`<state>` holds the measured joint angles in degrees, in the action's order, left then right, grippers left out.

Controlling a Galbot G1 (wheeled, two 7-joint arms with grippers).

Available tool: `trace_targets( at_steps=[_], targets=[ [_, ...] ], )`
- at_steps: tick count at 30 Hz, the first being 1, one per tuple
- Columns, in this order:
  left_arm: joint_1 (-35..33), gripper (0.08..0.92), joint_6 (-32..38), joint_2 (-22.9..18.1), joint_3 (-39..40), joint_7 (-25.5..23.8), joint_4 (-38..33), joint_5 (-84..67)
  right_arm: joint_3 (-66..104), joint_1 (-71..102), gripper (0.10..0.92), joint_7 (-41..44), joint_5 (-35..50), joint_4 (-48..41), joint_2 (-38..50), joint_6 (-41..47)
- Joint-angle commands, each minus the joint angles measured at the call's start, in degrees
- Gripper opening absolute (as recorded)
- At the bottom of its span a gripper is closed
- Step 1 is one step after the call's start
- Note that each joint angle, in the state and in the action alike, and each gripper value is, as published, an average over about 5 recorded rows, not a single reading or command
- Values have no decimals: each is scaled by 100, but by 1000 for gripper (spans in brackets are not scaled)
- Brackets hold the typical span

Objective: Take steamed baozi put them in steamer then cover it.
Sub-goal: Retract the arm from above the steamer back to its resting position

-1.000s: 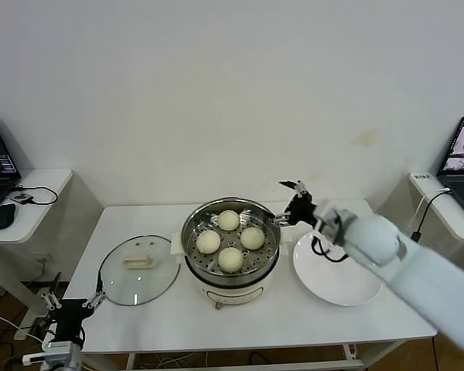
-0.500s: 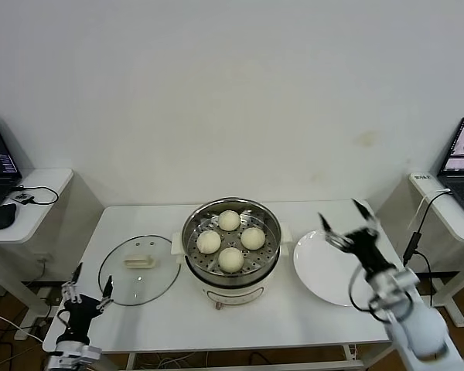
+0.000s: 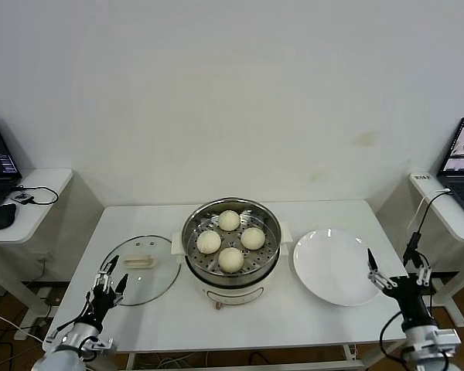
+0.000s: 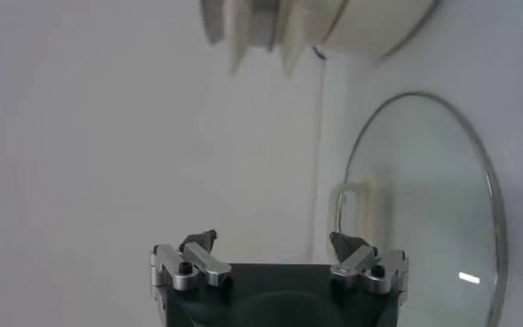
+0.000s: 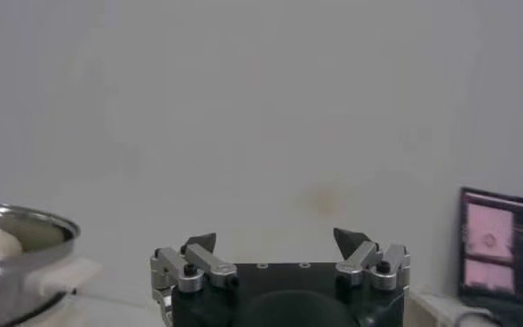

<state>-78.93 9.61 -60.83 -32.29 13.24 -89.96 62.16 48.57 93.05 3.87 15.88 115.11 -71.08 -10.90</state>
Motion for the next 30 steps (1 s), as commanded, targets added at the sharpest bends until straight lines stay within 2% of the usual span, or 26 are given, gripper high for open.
trace_targets(
  at_steps=[1, 12, 30],
  targets=[
    [979, 823, 50, 163, 489, -113, 759, 736, 311, 422, 823, -23, -60, 66, -384, -199],
    [1470, 823, 21, 21, 861, -149, 1354, 732, 347, 513, 823, -4, -53, 59, -415, -197],
    [2153, 823, -45, -71, 974, -139, 2086, 746, 302, 493, 823, 56, -56, -174, -421, -230]
  ],
)
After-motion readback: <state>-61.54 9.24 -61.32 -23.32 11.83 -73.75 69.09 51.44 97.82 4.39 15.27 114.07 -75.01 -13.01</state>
